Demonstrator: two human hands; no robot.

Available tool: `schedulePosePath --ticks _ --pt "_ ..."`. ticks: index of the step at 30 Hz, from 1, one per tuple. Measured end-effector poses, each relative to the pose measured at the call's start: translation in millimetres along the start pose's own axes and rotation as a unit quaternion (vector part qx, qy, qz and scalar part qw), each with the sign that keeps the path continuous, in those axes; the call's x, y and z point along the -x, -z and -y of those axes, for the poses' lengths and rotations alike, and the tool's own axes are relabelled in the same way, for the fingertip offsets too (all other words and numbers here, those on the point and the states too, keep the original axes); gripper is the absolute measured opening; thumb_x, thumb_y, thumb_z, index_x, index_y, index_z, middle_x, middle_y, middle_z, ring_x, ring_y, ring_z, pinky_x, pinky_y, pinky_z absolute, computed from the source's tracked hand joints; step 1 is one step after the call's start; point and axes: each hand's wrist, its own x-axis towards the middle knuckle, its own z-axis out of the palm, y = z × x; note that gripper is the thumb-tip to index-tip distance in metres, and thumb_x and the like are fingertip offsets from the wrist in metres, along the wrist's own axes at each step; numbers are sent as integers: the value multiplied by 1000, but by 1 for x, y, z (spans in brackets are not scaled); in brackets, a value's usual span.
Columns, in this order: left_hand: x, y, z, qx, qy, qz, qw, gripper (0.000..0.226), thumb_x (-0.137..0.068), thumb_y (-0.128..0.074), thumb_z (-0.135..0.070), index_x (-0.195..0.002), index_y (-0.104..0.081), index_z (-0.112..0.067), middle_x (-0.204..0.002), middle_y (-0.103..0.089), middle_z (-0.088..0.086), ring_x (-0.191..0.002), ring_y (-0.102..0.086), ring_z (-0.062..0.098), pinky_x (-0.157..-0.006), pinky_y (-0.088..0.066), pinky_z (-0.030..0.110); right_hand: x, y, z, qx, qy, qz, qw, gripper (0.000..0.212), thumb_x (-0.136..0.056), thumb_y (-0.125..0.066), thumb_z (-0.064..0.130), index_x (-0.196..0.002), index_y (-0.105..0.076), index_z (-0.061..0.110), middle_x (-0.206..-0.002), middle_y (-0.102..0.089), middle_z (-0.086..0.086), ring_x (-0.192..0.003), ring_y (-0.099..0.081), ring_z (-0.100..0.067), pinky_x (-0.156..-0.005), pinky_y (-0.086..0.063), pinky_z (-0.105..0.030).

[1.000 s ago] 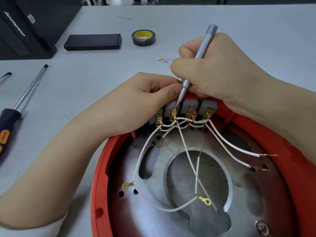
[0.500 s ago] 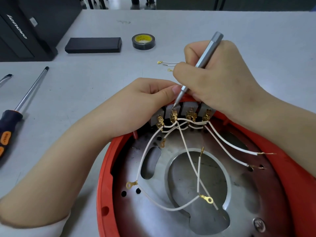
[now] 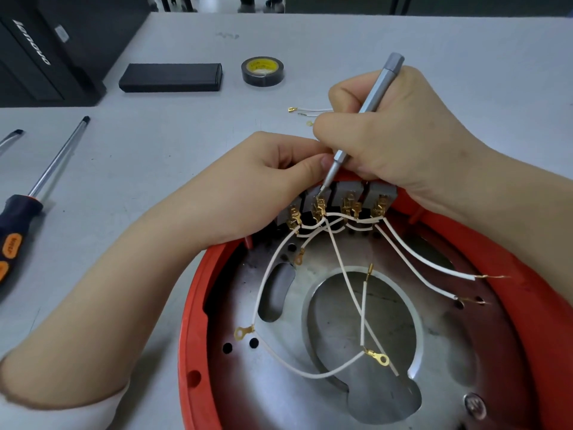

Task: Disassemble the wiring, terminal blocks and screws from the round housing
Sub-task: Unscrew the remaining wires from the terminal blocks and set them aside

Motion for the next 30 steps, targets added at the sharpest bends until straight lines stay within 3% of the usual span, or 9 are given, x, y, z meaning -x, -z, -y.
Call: schedulePosePath --ticks 3,11,15,17,20,22,26,28,30 --pt "0 0 -3 -19 -7 -10 1000 28 -98 -47 -33 -106 -71 -21 -101 -63 31 -90 -62 43 -90 -44 59 -2 0 -1 -17 -8 13 1000 44 -74 -54 -2 -45 -25 15 -38 -22 8 -33 -29 -5 -37 -24 -11" --pt "-1 -1 -5 -5 3 -8 1000 25 -97 -47 -31 -105 -70 -26 -104 -64 32 -99 -57 55 -91 -42 67 2 2 -1 -15 3 2 1000 42 -76 -54 -3 -48 -28 13 -37 -25 10 -33 -30 -5 -38 -24 -10" --pt "1 -2 -5 46 30 -18 998 25 -100 -47 -18 -112 -69 -23 -106 -73 7 -106 -66 29 -100 -46 47 13 11 8 -10 49 -32 998 37 -89 -64 14 -60 -42 14 -42 -40 8 -36 -40 -6 -41 -29 -12" --pt "4 -3 -4 51 39 -29 998 25 -100 -48 -20 -108 -70 -27 -106 -73 10 -104 -66 31 -99 -46 44 21 18 18 -5 71 -11 997 26 -90 -65 29 -72 -50 17 -46 -49 -1 -34 -41 -8 -39 -29 -11" --pt "10 -4 -2 64 45 -64 995 27 -99 -50 -23 -91 -74 -35 -90 -74 9 -79 -68 30 -76 -53 33 34 19 26 39 84 34 995 25 -91 -59 38 -85 -62 14 -57 -63 -5 -33 -46 -10 -38 -30 -7" --pt "13 -5 -3 79 55 -74 993 34 -98 -52 -24 -75 -74 -38 -77 -71 11 -65 -61 19 -62 -47 20 40 16 23 39 75 41 996 30 -92 -57 38 -80 -64 10 -55 -63 -6 -32 -46 -8 -39 -30 -6" --pt "16 -3 -4 123 44 -50 990 40 -97 -51 -21 -67 -75 -34 -74 -73 5 -68 -62 8 -63 -46 12 38 9 17 -36 13 83 996 29 -86 -62 39 -71 -50 17 -48 -60 -9 -28 -38 -17 -32 -27 -16" --pt "16 -3 -3 108 32 -48 992 39 -96 -52 -18 -67 -75 -28 -73 -73 1 -68 -62 7 -65 -47 12 29 7 18 -44 8 119 992 34 -83 -68 36 -65 -46 19 -44 -56 -6 -28 -38 -13 -32 -27 -15" --pt "13 -4 0 108 37 -50 992 32 -97 -53 -17 -73 -74 -16 -78 -72 13 -71 -61 22 -73 -49 24 19 4 19 -33 25 120 992 38 -81 -73 28 -58 -45 17 -39 -52 1 -30 -40 -6 -36 -31 -11"
